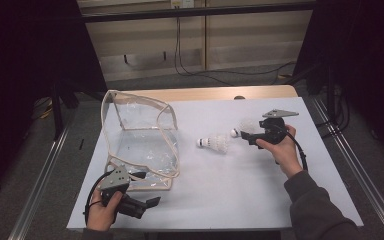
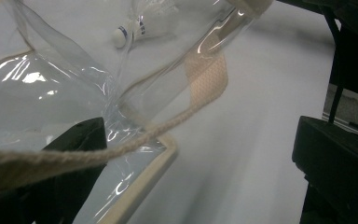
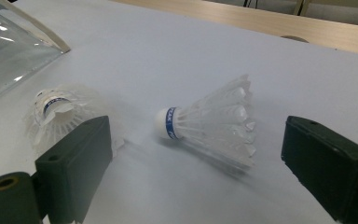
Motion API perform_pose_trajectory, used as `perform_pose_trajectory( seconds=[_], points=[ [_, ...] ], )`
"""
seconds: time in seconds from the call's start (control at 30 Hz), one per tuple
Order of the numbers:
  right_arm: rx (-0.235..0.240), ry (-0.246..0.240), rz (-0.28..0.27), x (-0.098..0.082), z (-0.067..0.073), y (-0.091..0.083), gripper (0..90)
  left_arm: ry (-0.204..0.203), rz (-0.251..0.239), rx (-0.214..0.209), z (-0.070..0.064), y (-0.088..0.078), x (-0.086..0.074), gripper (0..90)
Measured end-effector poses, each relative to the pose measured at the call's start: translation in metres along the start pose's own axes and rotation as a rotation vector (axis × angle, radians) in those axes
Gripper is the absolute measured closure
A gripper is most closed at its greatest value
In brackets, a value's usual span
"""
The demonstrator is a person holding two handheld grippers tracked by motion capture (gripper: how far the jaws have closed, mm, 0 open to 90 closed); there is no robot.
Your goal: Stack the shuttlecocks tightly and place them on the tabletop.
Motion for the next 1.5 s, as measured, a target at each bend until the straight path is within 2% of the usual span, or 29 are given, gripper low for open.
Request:
perform_pose_trajectory(
  seconds=[0.2,0.27,0.37,0.5,0.63,0.73,0.87,1.1,1.27,1.5],
  points=[
    [-0.009,0.016,-0.011,0.004,-0.005,0.003,8.2,-0.002,-0.001,-0.002,0.000,0.000,0.000,3.3],
    [-0.003,0.029,-0.002,0.004,-0.007,0.005,8.3,-0.002,0.001,-0.003,0.000,0.000,0.000,3.2],
    [-0.013,0.023,0.012,0.004,-0.009,0.007,9.2,0.000,0.001,-0.003,0.000,0.000,0.001,3.2],
    [-0.024,0.027,0.010,0.005,-0.012,0.010,11.8,-0.001,0.001,-0.005,0.000,0.001,0.000,3.1],
    [-0.010,0.019,0.023,0.006,-0.010,0.016,14.8,0.004,0.000,0.000,0.001,0.000,0.000,3.2],
    [-0.015,0.025,0.033,0.005,-0.012,0.019,17.8,0.004,0.000,0.001,0.001,0.000,0.000,3.1],
    [0.003,0.038,0.044,0.003,-0.013,0.023,22.7,0.001,0.001,-0.005,0.000,0.000,0.000,3.2],
    [0.043,0.021,0.046,0.003,-0.009,0.025,34.9,0.004,0.000,-0.001,0.001,0.000,0.000,3.1],
    [0.057,-0.003,0.070,0.001,-0.005,0.025,37.5,-0.003,-0.002,-0.005,0.000,0.001,0.000,3.2],
    [0.082,-0.034,0.063,-0.001,0.003,0.017,42.9,0.001,0.002,0.000,0.000,0.001,0.000,3.1]
  ],
)
Point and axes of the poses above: each handheld gripper's, and its own axes: y roughly forward along the jaws, x roughly out of its top, z roughly to its left, the point moved 6 cm from there along y, roughly forward along the jaws, and after that the axes turned 14 degrees about z, right-handed, at the moved point
